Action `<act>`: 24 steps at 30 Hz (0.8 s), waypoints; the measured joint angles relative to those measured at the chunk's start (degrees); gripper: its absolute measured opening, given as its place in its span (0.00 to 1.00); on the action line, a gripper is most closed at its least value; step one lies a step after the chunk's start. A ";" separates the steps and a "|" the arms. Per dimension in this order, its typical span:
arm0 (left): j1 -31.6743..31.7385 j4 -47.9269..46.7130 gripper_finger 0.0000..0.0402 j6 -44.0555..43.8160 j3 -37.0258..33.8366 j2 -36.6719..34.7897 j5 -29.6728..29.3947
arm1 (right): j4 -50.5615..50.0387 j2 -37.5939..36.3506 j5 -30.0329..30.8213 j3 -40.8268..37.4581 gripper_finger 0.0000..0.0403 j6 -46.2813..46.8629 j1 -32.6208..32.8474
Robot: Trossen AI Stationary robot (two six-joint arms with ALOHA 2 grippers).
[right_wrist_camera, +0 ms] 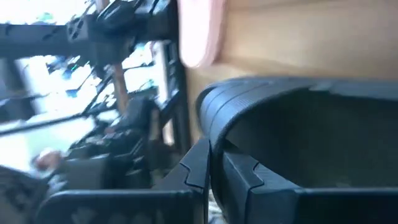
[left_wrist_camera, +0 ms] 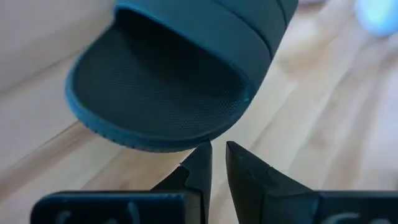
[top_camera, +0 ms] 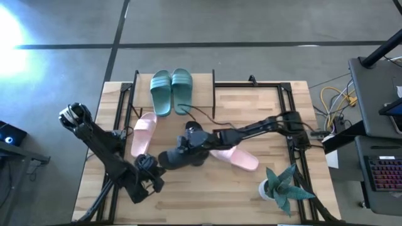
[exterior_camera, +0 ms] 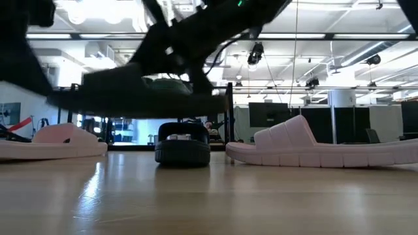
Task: Pick and place slides into the shelf
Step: Put the black slide under the shelf
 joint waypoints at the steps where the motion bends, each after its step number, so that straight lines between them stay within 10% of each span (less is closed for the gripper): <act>1: -0.04 -0.63 0.08 -0.80 -0.09 0.93 0.53 | 2.36 1.40 -1.83 0.75 0.04 -0.45 -0.13; 15: 0.11 -10.73 0.08 -11.33 -0.19 3.78 2.80 | -19.05 6.50 -35.22 15.15 0.14 -25.48 -1.05; 24: 0.22 -12.39 0.08 -11.51 -0.15 0.65 1.34 | -45.32 6.20 -24.01 30.93 0.26 -48.17 -0.59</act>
